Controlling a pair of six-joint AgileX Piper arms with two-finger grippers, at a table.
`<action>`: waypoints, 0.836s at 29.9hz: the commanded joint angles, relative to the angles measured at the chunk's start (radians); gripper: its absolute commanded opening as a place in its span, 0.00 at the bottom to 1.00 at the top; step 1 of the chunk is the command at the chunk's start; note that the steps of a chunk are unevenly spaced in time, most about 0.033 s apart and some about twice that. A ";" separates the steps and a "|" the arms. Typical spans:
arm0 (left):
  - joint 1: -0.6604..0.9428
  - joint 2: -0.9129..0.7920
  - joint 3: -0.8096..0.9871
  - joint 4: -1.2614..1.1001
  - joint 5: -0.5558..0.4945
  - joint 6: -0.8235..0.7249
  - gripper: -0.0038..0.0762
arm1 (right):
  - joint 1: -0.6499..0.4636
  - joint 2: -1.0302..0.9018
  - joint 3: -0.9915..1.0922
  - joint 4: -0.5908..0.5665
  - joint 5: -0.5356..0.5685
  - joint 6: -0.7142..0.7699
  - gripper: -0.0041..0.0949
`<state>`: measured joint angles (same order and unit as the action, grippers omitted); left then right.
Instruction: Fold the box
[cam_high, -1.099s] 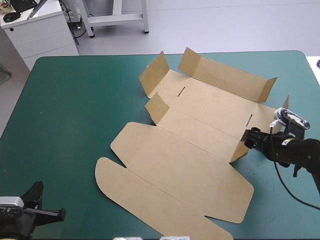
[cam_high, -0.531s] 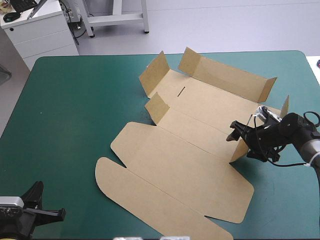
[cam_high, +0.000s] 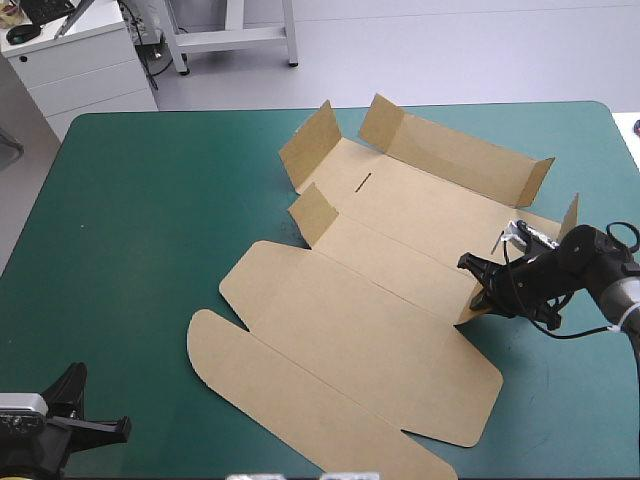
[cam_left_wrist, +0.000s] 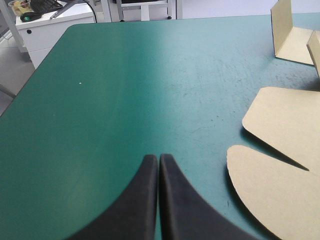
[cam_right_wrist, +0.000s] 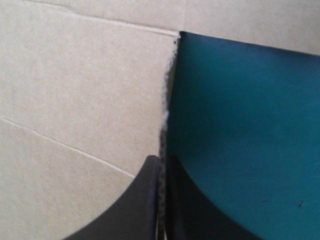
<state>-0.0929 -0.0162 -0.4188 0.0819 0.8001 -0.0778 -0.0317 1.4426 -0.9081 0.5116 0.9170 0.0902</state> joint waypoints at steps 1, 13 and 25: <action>0.003 -0.014 -0.031 0.002 -0.073 -0.004 0.04 | 0.007 -0.024 -0.063 -0.035 0.009 -0.063 0.04; 0.003 -0.014 -0.031 0.002 -0.073 -0.004 0.04 | 0.167 0.174 -0.471 -0.297 0.185 -0.249 0.04; 0.003 -0.014 -0.031 0.002 -0.073 -0.004 0.04 | 0.335 0.486 -0.921 -0.305 0.337 -0.689 0.04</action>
<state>-0.0929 -0.0162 -0.4188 0.0819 0.8001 -0.0778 0.2692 1.9398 -1.7300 0.2002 1.2179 -0.4696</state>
